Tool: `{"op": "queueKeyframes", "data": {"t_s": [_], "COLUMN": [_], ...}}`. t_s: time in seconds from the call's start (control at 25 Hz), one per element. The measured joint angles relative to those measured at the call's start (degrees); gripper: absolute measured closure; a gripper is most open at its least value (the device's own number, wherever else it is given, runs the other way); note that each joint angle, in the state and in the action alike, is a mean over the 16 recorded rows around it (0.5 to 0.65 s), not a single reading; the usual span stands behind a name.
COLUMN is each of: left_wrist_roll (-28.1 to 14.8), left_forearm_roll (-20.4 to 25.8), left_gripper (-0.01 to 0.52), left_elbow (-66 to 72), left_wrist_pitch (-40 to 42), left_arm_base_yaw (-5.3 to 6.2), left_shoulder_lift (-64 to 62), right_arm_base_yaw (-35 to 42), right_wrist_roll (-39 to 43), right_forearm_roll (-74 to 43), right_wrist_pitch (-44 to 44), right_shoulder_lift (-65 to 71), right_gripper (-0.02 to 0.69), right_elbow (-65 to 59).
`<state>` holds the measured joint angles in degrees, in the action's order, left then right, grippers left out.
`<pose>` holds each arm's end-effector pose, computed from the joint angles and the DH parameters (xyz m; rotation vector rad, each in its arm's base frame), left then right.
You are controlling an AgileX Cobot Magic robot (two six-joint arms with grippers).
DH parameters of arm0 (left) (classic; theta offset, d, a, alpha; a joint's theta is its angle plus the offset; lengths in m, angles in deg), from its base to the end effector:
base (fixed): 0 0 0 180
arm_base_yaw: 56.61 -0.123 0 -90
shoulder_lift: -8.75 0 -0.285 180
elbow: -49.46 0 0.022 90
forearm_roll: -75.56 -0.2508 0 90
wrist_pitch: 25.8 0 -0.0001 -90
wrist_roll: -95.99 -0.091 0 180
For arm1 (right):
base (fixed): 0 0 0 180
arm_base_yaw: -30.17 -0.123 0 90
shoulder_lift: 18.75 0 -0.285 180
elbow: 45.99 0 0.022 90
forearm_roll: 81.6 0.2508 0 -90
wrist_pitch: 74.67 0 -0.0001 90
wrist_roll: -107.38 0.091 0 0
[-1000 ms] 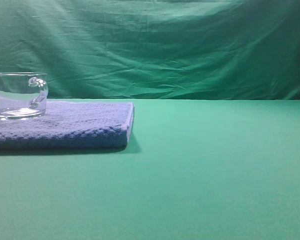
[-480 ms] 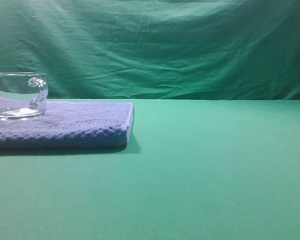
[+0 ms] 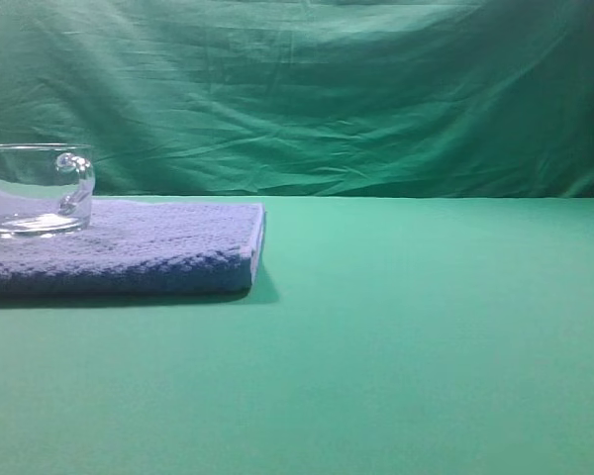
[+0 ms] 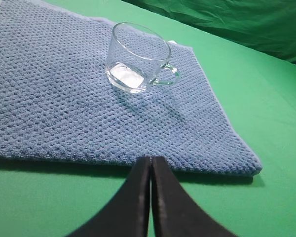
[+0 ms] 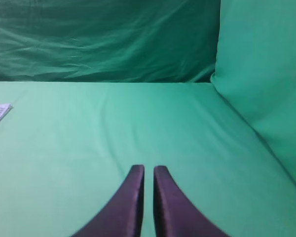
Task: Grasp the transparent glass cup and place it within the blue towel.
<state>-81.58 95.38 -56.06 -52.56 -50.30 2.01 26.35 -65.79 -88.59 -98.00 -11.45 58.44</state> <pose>0.0458 -0.0191 0.1907 -0.1216 1.8788 -0.4625 0.0509 -0.0010 0.1870 -0.0215 1.8504 0.0068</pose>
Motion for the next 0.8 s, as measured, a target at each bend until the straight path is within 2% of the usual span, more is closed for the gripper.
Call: {"op": "queueKeyframes", "data": {"t_s": [0.8], "left_wrist_roll": [0.00], "left_forearm_roll": [0.00], "left_gripper": [0.514], "left_elbow": [0.00], "left_wrist_pitch": [0.00], "left_arm_base_yaw": [0.00], "left_shoulder_lift": [0.00], "right_arm_base_yaw": [0.00], "right_wrist_roll": [-0.10], "right_forearm_roll": [0.93], "right_wrist_pitch": [0.62], "right_shoulder_lift": [0.00], "right_gripper": [0.592], "right_elbow": [-3.21]}}
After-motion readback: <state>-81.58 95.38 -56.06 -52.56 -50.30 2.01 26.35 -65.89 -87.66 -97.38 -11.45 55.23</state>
